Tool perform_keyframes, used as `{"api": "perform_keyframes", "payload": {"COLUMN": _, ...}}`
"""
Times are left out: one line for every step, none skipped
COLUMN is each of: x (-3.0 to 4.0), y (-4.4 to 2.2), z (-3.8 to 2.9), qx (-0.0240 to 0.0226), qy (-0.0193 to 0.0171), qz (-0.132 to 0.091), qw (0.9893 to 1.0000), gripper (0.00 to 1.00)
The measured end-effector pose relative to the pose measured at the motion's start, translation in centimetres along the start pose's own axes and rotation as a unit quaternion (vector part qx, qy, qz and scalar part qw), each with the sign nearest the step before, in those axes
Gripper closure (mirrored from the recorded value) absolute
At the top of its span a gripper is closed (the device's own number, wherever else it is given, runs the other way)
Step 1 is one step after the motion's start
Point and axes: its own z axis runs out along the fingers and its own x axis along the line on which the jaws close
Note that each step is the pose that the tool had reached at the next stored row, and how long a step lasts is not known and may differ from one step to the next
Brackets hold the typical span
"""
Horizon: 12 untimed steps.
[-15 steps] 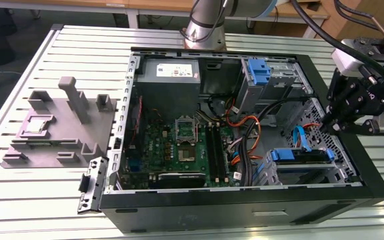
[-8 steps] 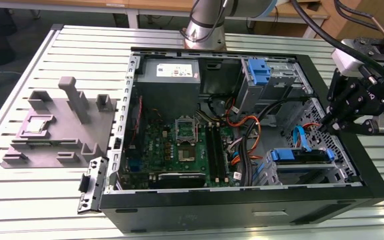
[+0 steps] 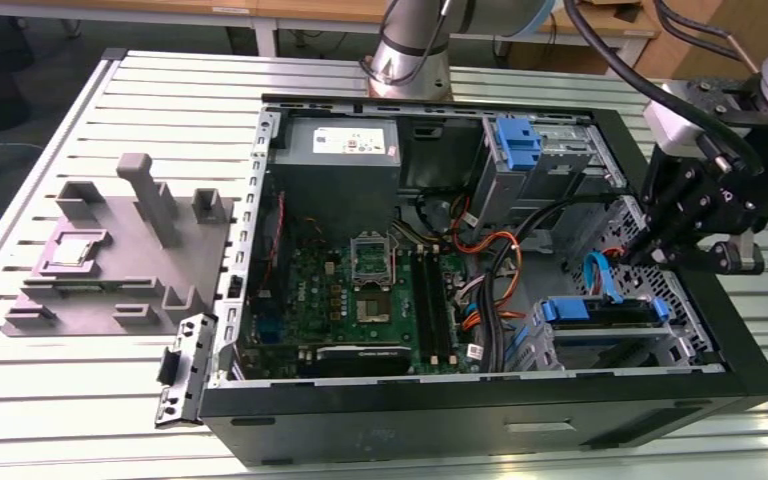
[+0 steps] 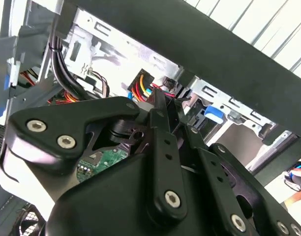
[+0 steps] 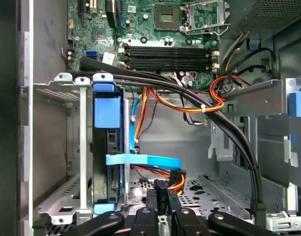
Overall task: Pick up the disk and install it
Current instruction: 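Insert the second disk wire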
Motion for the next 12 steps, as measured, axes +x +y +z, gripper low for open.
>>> {"api": "perform_keyframes", "payload": {"x": 0.18, "y": 0.04, "z": -0.02, "qx": 0.0001, "qy": 0.0, "qz": 0.0, "qw": 1.0, "gripper": 0.8}}
{"api": "perform_keyframes", "payload": {"x": 0.36, "y": 0.08, "z": -0.02, "qx": 0.0003, "qy": 0.0, "qz": 0.0, "qw": 1.0, "gripper": 0.8}}
{"api": "perform_keyframes", "payload": {"x": 0.5, "y": 0.1, "z": -0.04, "qx": 0.0004, "qy": 0.0, "qz": 0.0, "qw": 1.0, "gripper": 0.8}}
{"api": "perform_keyframes", "payload": {"x": 0.61, "y": 0.11, "z": -0.05, "qx": 0.0004, "qy": 0.0, "qz": 0.0, "qw": 1.0, "gripper": 0.8}}
{"api": "perform_keyframes", "payload": {"x": 0.7, "y": 0.13, "z": -0.05, "qx": 0.0004, "qy": 0.0, "qz": 0.0, "qw": 1.0, "gripper": 0.8}}
{"api": "perform_keyframes", "payload": {"x": 0.81, "y": 0.14, "z": -0.06, "qx": 0.0004, "qy": -0.0001, "qz": 0.0, "qw": 1.0, "gripper": 0.8}}
{"api": "perform_keyframes", "payload": {"x": 0.96, "y": 0.16, "z": -0.07, "qx": 0.0004, "qy": 0.0, "qz": 0.0, "qw": 1.0, "gripper": 0.8}}
{"api": "perform_keyframes", "payload": {"x": 1.14, "y": 0.17, "z": -0.09, "qx": 0.0004, "qy": 0.0, "qz": 0.0, "qw": 1.0, "gripper": 0.8}}
{"api": "perform_keyframes", "payload": {"x": 1.33, "y": 0.17, "z": -0.1, "qx": 0.0004, "qy": -0.0001, "qz": -0.001, "qw": 1.0, "gripper": 0.8}}
{"api": "perform_keyframes", "payload": {"x": 1.53, "y": 0.18, "z": -0.12, "qx": 0.0004, "qy": 0.0, "qz": -0.001, "qw": 1.0, "gripper": 0.8}}
{"api": "perform_keyframes", "payload": {"x": 1.74, "y": 0.19, "z": -0.13, "qx": 0.0004, "qy": -0.0001, "qz": -0.001, "qw": 1.0, "gripper": 0.8}}
{"api": "perform_keyframes", "payload": {"x": 1.9, "y": 0.19, "z": -0.15, "qx": 0.0004, "qy": 0.0, "qz": -0.001, "qw": 1.0, "gripper": 0.8}}
